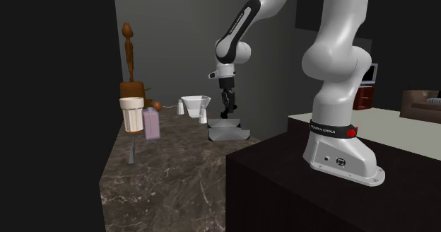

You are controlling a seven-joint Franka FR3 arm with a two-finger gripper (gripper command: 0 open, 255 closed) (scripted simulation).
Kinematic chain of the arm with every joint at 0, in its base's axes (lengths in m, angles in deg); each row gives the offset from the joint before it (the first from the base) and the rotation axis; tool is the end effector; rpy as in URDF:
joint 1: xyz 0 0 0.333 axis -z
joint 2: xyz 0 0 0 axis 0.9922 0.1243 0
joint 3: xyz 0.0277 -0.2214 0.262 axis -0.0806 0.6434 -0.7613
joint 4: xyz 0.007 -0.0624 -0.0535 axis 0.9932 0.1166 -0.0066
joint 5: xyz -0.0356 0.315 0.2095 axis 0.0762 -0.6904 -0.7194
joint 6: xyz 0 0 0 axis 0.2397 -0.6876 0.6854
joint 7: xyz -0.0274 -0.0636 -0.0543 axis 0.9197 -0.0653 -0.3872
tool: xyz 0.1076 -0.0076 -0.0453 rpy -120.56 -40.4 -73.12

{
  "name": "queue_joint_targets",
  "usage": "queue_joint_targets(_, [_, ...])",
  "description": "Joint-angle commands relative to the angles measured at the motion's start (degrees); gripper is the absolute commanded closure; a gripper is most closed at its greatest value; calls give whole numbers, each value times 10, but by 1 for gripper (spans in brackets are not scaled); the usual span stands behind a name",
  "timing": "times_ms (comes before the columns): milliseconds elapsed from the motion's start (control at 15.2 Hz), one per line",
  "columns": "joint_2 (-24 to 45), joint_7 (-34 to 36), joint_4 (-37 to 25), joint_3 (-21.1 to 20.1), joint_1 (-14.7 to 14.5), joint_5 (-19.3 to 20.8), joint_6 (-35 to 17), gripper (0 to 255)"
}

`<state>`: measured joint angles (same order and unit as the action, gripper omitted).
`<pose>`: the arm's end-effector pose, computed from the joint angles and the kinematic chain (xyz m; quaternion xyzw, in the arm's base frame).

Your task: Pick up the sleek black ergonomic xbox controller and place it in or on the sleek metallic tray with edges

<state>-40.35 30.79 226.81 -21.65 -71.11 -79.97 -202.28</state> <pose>0.4415 0.0720 0.3064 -0.8367 -0.5442 0.0587 0.0179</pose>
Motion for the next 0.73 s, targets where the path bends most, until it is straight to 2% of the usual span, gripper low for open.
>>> queue_joint_targets(0, [14,6,3,0,0,8,-16,255])
queue_joint_targets(462, [76,35,9,7,-2,47,-79,255])
queue_joint_targets(660, [76,35,9,8,-2,47,-79,255])
